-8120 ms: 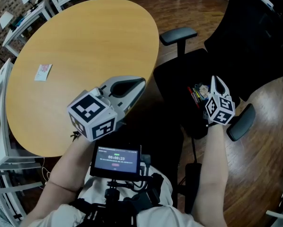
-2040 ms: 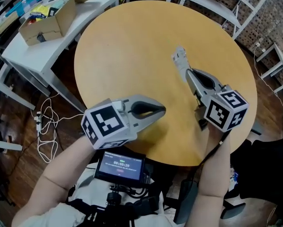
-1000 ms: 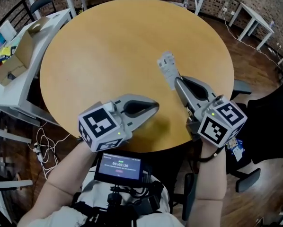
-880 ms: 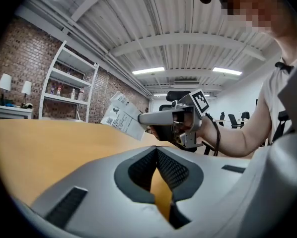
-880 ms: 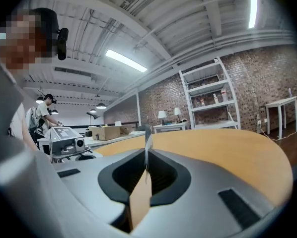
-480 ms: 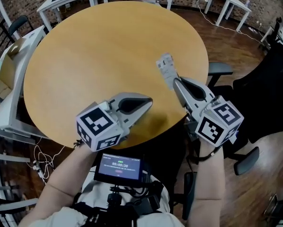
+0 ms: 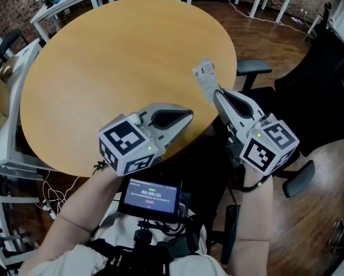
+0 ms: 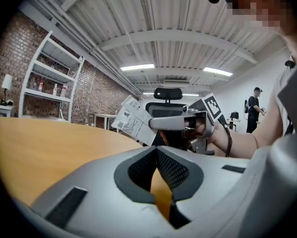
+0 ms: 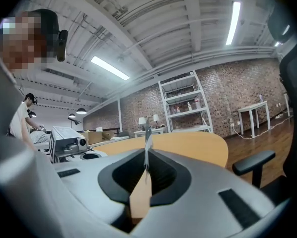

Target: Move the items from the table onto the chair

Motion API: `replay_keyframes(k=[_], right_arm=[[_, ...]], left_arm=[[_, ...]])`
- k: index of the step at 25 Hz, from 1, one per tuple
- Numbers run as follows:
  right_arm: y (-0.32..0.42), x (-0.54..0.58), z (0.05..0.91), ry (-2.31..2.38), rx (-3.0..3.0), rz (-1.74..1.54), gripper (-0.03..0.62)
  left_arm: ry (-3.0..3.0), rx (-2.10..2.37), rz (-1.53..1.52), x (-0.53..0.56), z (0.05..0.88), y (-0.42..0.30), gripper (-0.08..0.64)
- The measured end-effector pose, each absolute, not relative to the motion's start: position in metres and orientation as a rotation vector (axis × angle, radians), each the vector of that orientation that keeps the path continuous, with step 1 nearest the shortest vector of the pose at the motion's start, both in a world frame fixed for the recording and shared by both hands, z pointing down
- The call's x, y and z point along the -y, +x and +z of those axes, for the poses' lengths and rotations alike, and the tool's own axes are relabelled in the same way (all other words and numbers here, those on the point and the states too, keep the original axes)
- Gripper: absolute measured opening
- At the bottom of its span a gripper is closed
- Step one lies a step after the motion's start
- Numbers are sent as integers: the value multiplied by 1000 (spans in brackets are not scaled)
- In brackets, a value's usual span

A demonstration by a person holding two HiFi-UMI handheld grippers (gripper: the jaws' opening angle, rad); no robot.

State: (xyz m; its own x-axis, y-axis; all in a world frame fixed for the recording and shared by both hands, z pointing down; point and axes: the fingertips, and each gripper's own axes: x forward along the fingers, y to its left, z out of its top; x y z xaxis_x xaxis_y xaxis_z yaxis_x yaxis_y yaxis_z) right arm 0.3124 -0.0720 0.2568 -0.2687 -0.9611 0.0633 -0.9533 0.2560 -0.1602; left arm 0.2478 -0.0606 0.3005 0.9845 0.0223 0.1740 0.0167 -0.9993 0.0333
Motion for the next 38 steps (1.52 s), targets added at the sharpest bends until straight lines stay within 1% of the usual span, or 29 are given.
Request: replay_keyframes(k=[8,16,24,28,32,38], right_arm=[[328,52,253,-1949,-2376,-205,20],[390,23,284,-2130,-2234,-205,20],[524,-33,377,-2568,-1877,-388,20],[577,-65,430,-2696,-1648,-486,20],[603,-88,488,-2886,-1513,-595,21],[609,-98,543,-2985,-1482,-736,23]], left_arm=[[3090,-105,282,48,299,271,6],[3092,-112,285,43,304,282,6],[3091,-126,278,40,297,288,6],[3093,-126,277,40,297,288,6],[3095,-124,277,41,297,286,6],[3100,-131,269,41,296,285,6]])
